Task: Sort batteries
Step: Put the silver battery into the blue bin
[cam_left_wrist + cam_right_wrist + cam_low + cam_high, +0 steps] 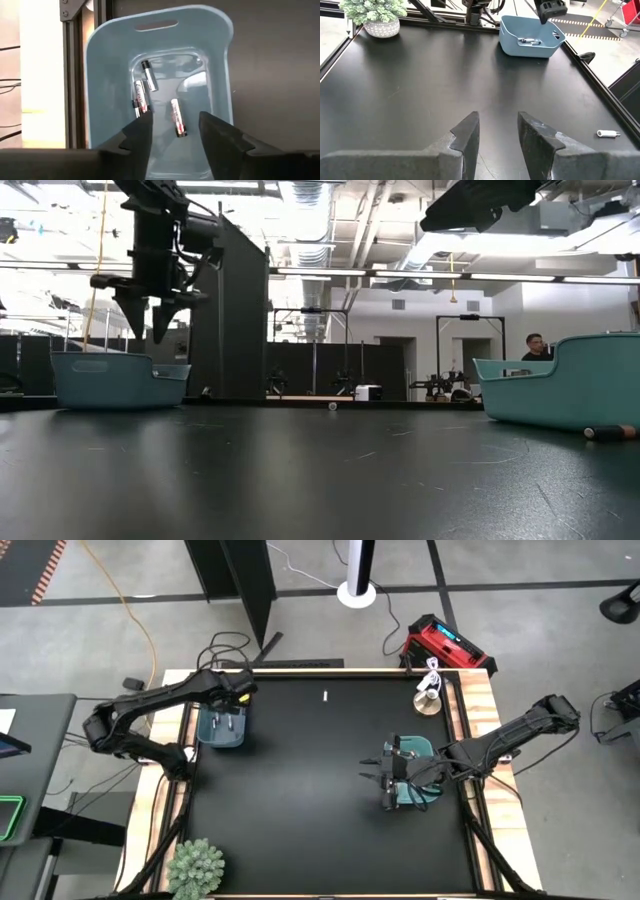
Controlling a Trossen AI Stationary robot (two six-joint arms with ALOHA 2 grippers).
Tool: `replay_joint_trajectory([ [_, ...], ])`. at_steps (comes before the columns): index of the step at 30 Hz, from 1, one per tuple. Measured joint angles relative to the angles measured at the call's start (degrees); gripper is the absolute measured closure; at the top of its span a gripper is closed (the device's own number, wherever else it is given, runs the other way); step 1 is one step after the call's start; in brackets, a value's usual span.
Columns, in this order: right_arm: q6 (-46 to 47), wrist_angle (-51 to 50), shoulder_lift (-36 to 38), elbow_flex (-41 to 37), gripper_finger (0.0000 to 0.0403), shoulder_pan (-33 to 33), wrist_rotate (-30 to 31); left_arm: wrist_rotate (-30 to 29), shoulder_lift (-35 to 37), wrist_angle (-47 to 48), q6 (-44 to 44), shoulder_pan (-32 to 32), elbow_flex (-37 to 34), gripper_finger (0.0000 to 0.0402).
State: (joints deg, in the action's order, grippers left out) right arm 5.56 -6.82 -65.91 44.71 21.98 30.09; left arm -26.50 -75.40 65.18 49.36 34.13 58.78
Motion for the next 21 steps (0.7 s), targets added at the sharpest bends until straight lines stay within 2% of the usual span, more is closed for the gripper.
replay_joint_trajectory([
  [3,0.0,0.0,0.0,0.0,0.0253,0.0,0.0,0.5,1.1,-2.4,-0.4,-0.9,0.7,0.0224],
  [10,0.0,0.0,0.0,0.0,0.0253,-0.1,0.0,6.8,-0.2,-26.8,-8.9,-5.4,3.6,0.0215],
  [15,0.7,0.1,0.0,0.0,0.0253,-1.3,0.0,12.8,-7.7,-40.4,-12.1,-6.5,5.8,0.0217],
  [21,4.8,0.1,0.0,0.0,0.0253,-2.9,0.1,18.7,-19.4,-45.6,-14.3,-8.8,11.9,0.0217],
])
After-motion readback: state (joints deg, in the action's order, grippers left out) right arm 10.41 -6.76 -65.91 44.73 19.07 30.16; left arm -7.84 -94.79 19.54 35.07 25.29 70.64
